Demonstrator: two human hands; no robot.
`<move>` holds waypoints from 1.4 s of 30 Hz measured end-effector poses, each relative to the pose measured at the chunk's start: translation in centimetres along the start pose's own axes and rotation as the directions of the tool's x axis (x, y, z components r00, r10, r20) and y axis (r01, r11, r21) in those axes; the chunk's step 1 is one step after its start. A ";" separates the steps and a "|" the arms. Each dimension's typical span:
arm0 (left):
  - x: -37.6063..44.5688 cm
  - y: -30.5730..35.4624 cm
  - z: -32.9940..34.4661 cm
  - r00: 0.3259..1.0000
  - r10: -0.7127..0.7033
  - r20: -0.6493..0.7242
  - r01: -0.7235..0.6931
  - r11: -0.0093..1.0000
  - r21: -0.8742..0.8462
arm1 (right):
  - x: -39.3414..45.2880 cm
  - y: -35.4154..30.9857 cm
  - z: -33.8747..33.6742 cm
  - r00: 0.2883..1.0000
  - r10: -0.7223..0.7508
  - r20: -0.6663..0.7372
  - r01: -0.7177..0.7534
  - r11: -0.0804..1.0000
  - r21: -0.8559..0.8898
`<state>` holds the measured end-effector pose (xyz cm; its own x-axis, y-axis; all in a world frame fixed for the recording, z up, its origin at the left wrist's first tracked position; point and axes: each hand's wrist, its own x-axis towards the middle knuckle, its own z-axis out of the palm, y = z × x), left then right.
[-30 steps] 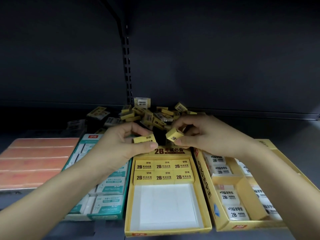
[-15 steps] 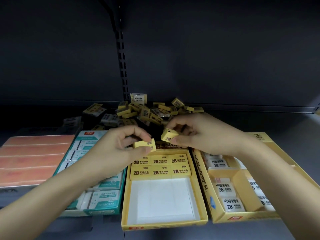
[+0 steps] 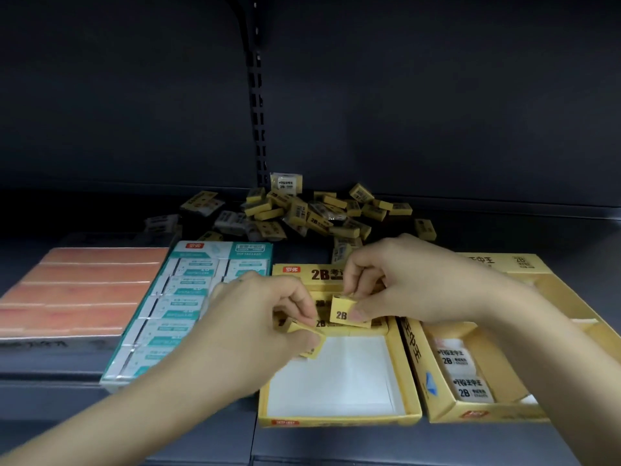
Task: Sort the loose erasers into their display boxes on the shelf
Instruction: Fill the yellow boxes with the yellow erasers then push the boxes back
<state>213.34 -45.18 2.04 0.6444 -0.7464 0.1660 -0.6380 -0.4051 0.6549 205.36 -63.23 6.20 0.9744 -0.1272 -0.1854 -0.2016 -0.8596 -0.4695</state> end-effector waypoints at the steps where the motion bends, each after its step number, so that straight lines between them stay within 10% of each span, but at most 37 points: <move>1: -0.3 0.1 0.3 1.000 -0.007 -0.027 0.008 0.999 0.038 | -0.1 -0.2 0.2 1.000 -0.001 0.017 0.002 1.000 -0.016; 14: -0.2 -1.1 0.2 0.994 0.108 0.028 -0.111 0.924 0.367 | -0.6 -1.3 1.3 0.999 0.000 0.038 0.005 0.993 -0.118; 22: 0.2 -2.4 0.1 0.956 0.216 -0.198 -0.123 0.910 0.397 | -1.1 -1.9 2.4 0.998 0.057 -0.035 -0.058 0.998 -0.031; 29: 0.0 -1.8 -1.7 0.978 0.079 0.192 -0.151 0.904 0.400 | -0.9 -2.1 2.5 0.995 0.100 -0.001 -0.100 0.995 -0.005; 42: 0.5 -2.0 -1.6 0.990 0.091 0.107 -0.130 0.883 0.451 | -1.2 -2.5 2.6 0.997 0.070 0.032 -0.063 0.980 -0.187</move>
<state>215.67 -43.90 1.99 0.5346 -0.8326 0.1449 -0.8373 -0.4985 0.2246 204.42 -59.67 5.36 0.9543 -0.1709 -0.2454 -0.2400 -0.9272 -0.2877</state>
